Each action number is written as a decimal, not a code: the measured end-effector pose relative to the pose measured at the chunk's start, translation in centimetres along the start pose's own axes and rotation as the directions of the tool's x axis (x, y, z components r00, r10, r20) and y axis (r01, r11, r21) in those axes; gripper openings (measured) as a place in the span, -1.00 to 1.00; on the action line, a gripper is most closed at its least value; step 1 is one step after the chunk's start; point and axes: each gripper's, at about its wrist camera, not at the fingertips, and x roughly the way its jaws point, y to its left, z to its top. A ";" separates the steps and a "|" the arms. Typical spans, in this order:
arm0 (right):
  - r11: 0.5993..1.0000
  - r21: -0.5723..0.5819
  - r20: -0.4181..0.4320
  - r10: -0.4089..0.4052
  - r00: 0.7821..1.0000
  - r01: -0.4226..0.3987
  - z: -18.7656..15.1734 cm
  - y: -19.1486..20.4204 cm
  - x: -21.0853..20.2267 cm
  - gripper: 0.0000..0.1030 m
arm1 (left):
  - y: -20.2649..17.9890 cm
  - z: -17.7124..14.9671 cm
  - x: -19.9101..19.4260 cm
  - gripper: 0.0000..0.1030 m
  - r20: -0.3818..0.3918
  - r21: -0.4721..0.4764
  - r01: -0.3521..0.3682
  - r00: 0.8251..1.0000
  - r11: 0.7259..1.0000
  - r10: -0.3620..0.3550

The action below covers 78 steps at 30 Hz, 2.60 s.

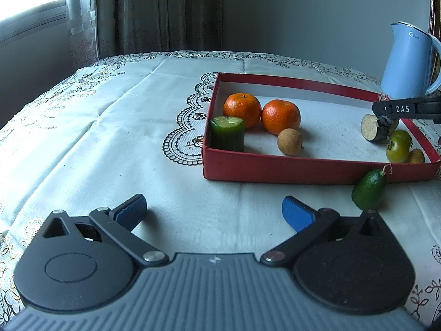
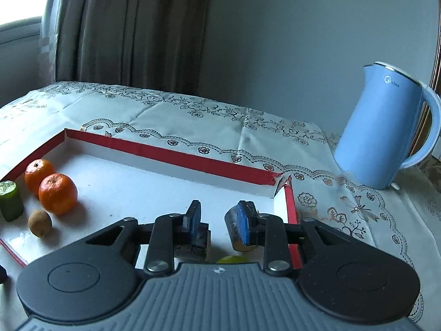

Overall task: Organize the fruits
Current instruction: 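Carry the cucumber cylinder into the tray beside the green tomatoes and release, then lift the right gripper up and away from the tray, then lower the left gripper onto the dark green fig and close it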

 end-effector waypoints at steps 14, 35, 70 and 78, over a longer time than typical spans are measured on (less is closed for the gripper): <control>0.994 0.057 0.014 0.088 0.996 -0.089 -2.4 -1.4 -5.0 -0.44 | 0.0 0.0 0.0 1.00 0.000 0.000 0.000 1.000 1.000 0.000; 0.987 0.117 0.024 0.108 0.994 -0.111 -6.9 -2.4 -9.0 0.29 | 0.0 0.0 0.0 1.00 -0.001 0.002 -0.002 1.000 1.000 0.002; 0.981 0.144 -0.047 0.136 0.990 -0.128 -9.5 -2.9 -7.4 0.40 | -8.3 0.8 -2.2 0.73 0.000 0.110 0.153 0.988 0.982 -0.154; 0.982 0.144 -0.048 0.133 0.990 -0.125 -9.6 -2.9 -7.4 0.42 | -9.4 0.8 -1.1 0.41 -0.022 0.100 0.158 0.987 0.982 -0.157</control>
